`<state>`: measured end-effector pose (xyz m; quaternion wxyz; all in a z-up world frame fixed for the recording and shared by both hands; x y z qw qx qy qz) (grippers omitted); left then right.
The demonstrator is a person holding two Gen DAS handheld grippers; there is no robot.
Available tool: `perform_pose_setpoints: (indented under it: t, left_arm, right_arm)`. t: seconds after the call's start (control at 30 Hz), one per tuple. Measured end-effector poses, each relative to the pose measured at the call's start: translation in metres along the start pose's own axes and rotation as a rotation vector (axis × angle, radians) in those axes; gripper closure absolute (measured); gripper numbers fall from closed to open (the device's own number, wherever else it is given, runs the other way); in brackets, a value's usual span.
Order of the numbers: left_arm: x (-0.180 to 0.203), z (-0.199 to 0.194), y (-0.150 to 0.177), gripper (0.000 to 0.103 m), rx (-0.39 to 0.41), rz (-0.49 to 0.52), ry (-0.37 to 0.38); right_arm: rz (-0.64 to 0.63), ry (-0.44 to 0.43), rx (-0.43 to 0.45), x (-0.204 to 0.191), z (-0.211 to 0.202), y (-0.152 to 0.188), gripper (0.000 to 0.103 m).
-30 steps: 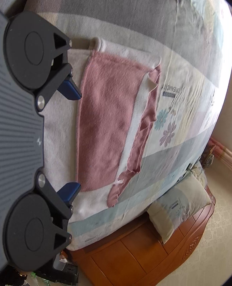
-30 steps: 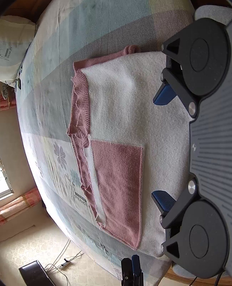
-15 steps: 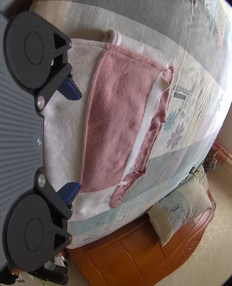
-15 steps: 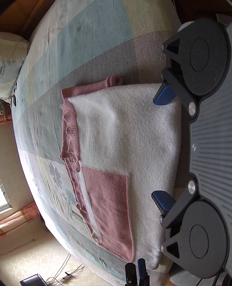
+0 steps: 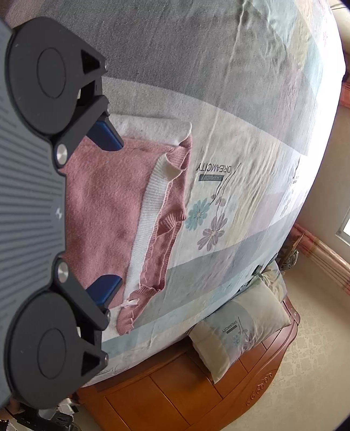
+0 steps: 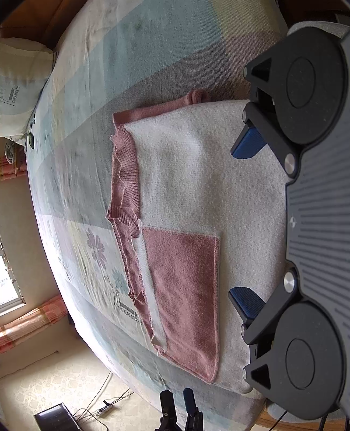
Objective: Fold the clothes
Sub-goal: 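Roll the left gripper and lower it to the cream blanket's edge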
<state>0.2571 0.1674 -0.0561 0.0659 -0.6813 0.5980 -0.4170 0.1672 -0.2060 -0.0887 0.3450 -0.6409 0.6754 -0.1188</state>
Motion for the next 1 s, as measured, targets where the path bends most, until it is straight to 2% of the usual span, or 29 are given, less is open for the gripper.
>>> perform_pose_setpoints:
  t: [0.17, 0.27, 0.33, 0.57, 0.67, 0.77, 0.87, 1.0]
  left_arm:
    - [-0.047, 0.024, -0.008, 0.005, -0.085, -0.142, 0.056]
    - [-0.064, 0.033, -0.004, 0.005, -0.105, -0.17, 0.056]
    - [-0.073, 0.041, 0.0, 0.005, -0.135, -0.212, 0.09]
    - [-0.072, 0.068, -0.014, 0.004, -0.164, -0.259, 0.21]
    - [-0.069, 0.079, -0.021, 0.002, -0.169, -0.238, 0.234]
    - [-0.073, 0.08, -0.023, 0.002, -0.174, -0.278, 0.263]
    - [-0.069, 0.071, -0.007, 0.002, -0.241, -0.293, 0.32]
    - [-0.061, 0.06, 0.016, 0.001, -0.276, -0.284, 0.346]
  right_arm:
    - [-0.025, -0.024, 0.029, -0.01, 0.005, -0.004, 0.0]
    - [-0.038, -0.012, 0.055, -0.01, 0.005, -0.008, 0.0]
    - [-0.031, -0.021, 0.063, -0.008, 0.007, -0.011, 0.0]
    - [0.036, -0.032, 0.078, -0.002, 0.022, -0.023, 0.0]
    - [0.044, -0.033, 0.095, -0.003, 0.024, -0.028, 0.0]
    - [0.035, -0.032, 0.107, -0.006, 0.021, -0.027, 0.0]
    - [0.032, -0.032, 0.113, -0.006, 0.017, -0.026, 0.0]
    - [0.026, -0.038, 0.101, -0.007, 0.015, -0.021, 0.0]
Point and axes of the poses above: each gripper's, at about its wrist camera, not at the fingertips, and z roughly the way its jaws point, x to its right, y to its underside, the point moved 3 cm from there along z, roughly the way its jaws point, and after that the axes turned 2 degrees about z, right-handed, at the moved point
